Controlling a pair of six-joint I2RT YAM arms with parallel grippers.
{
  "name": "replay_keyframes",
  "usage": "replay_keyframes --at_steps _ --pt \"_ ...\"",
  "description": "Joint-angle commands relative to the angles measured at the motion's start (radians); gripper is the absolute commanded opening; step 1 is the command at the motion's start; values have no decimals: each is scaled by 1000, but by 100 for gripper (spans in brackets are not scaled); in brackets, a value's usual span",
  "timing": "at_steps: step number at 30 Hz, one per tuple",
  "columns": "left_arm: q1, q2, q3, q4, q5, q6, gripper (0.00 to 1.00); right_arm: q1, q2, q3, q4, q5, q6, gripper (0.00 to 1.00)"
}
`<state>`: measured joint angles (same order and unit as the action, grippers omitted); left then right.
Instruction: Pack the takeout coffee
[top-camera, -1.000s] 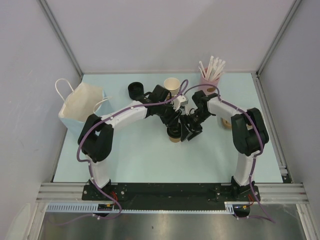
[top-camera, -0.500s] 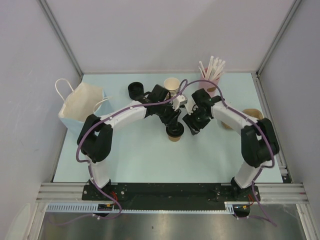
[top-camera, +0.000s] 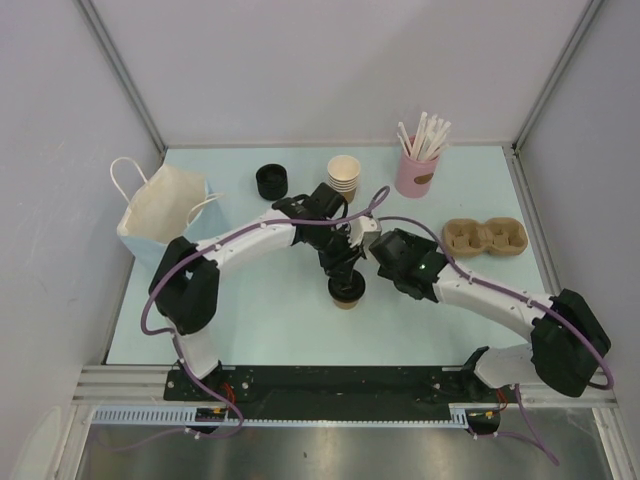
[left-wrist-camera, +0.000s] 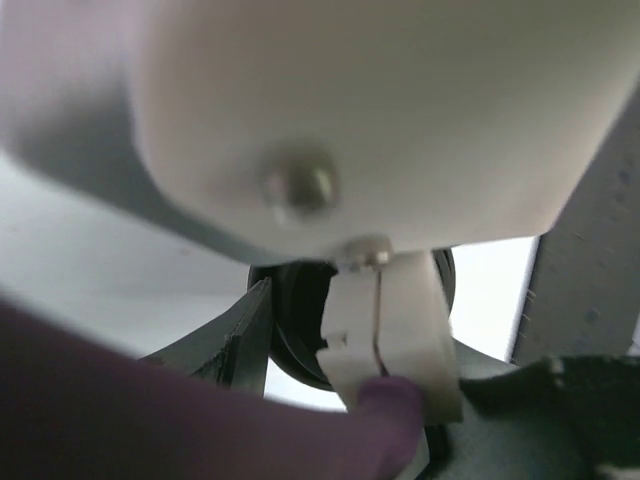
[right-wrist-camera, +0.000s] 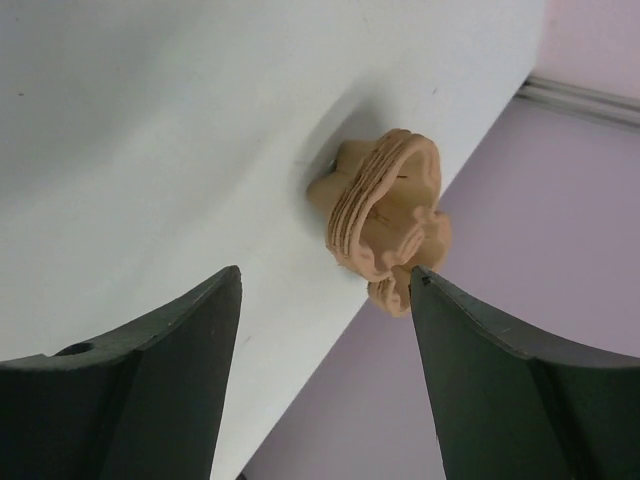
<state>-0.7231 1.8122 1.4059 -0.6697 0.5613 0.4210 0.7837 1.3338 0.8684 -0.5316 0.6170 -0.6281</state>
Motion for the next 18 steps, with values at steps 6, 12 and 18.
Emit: replay_keyframes --at_steps 6,12,18 --pt "48 113 -24 82 -244 -113 45 264 -36 -80 275 -63 -355 75" --pt "48 107 -24 81 -250 -105 45 129 -40 -74 312 -75 -282 76" --pt "50 84 -12 73 -250 -97 45 34 -90 -40 389 -51 -216 85"
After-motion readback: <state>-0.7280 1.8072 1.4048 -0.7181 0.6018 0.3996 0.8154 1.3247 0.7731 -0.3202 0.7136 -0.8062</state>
